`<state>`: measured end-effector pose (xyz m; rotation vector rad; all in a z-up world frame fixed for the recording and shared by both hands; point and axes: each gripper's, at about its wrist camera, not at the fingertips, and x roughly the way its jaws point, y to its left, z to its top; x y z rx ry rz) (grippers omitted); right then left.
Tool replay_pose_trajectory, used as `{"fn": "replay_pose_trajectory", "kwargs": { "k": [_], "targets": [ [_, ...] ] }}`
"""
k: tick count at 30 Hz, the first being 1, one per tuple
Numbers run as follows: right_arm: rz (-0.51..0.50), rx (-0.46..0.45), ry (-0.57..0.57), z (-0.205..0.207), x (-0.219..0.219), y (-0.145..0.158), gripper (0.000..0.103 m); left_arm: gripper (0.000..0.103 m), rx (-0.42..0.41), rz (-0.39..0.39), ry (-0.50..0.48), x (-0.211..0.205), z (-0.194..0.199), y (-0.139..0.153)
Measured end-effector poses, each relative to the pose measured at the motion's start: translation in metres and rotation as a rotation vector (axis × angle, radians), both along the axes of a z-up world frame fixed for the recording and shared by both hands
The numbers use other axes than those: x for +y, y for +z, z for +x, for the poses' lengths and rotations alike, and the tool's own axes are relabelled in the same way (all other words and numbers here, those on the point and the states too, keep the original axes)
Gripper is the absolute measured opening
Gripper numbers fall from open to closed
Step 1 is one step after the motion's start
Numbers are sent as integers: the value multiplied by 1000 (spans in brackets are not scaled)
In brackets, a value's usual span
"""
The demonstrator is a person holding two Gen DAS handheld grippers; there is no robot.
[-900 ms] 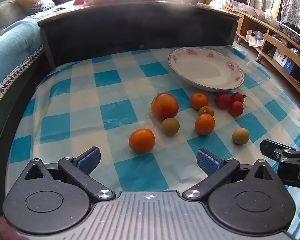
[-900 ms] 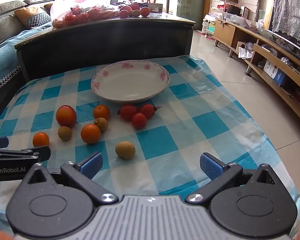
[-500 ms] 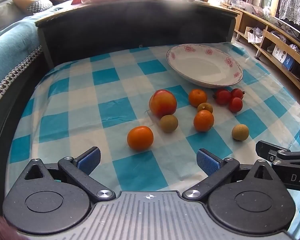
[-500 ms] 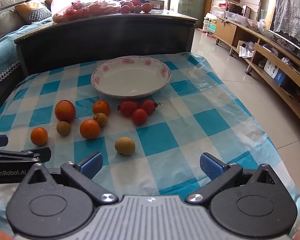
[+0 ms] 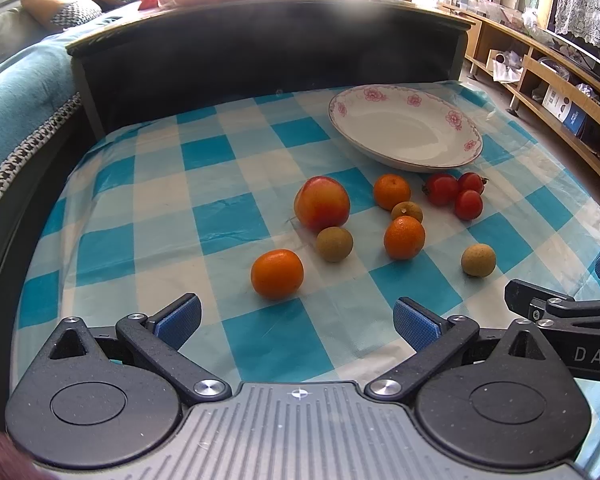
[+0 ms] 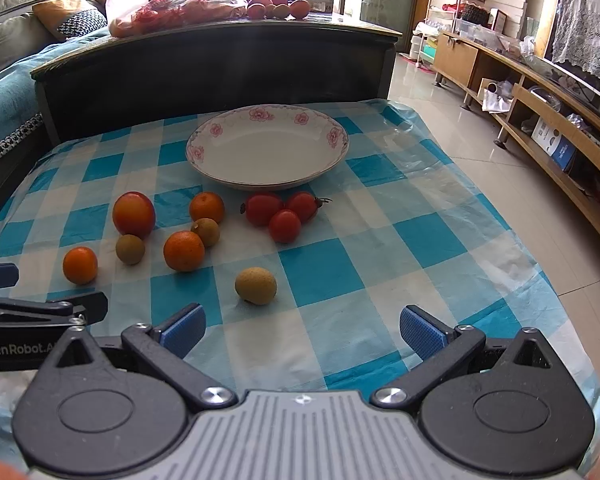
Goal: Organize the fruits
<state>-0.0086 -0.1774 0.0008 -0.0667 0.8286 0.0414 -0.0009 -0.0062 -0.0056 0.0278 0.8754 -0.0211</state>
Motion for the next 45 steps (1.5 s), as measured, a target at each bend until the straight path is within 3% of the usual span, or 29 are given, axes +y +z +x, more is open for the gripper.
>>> {"fn": "replay_pose_trajectory", "kwargs": {
  "k": [45],
  "targets": [
    [10, 36, 6, 4, 1, -6, 103, 101, 17, 13, 4, 1, 0, -4]
  ]
}}
